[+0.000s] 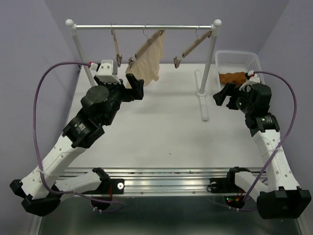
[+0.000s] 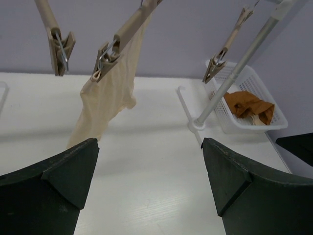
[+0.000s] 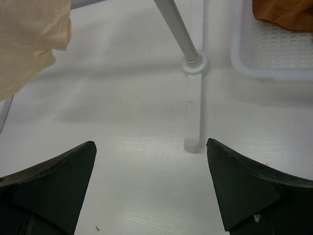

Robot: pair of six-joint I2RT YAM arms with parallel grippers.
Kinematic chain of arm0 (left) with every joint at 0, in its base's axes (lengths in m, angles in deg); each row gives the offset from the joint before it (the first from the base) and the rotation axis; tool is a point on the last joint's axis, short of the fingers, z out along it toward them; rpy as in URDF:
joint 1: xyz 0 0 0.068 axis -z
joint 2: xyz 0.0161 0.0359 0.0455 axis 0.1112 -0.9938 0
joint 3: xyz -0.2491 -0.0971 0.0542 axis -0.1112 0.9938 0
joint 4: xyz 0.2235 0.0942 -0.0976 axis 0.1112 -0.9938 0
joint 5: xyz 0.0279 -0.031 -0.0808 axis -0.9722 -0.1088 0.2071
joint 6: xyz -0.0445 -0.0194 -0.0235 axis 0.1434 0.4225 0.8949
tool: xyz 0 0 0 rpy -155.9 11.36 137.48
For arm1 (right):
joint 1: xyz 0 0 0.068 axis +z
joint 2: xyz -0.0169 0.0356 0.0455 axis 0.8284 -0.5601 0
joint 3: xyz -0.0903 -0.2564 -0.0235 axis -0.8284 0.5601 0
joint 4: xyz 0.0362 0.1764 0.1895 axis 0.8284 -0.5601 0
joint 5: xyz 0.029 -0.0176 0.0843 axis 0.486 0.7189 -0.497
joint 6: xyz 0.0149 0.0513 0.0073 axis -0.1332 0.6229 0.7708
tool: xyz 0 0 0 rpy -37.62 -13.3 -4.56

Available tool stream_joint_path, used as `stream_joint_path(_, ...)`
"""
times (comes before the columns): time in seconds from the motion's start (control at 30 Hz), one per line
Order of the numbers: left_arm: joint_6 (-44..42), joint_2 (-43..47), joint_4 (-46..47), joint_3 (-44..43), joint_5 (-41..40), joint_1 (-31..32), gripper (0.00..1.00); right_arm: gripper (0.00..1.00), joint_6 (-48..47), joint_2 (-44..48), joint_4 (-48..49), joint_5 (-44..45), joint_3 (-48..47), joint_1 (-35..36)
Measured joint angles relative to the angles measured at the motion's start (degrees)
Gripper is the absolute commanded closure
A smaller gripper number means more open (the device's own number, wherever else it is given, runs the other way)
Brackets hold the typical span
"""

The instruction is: Remove the underwear clipped to the hanger

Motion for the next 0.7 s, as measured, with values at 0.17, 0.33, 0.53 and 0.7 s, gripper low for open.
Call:
stream_joint_path(0.17, -6.62, -8.46, -1.29, -12.39, 3.1, -1.9, 0.01, 0.0, -0.57, 0.76, -0.13, -2.49, 0.17, 0.0)
stream_joint_path(0.33, -11.91, -19.78, -2.75, -25.16, 11.85, -7.82, 0.01, 0.0, -1.05, 1.05, -0.2, -5.16, 0.81, 0.0)
stream_joint_path(0.53, -18.34, -30.29, -6.34, -34.16, 20.33, -12.61, 0.01, 0.0, -1.09, 1.11, -0.7, -6.78, 1.84, 0.0)
stream_joint_path(0.7, -21.92, -35.76, -8.5, -40.22, 25.49, -14.32, 0.01, 0.0, -1.07, 1.14, -0.68, -7.37, 1.92, 0.0)
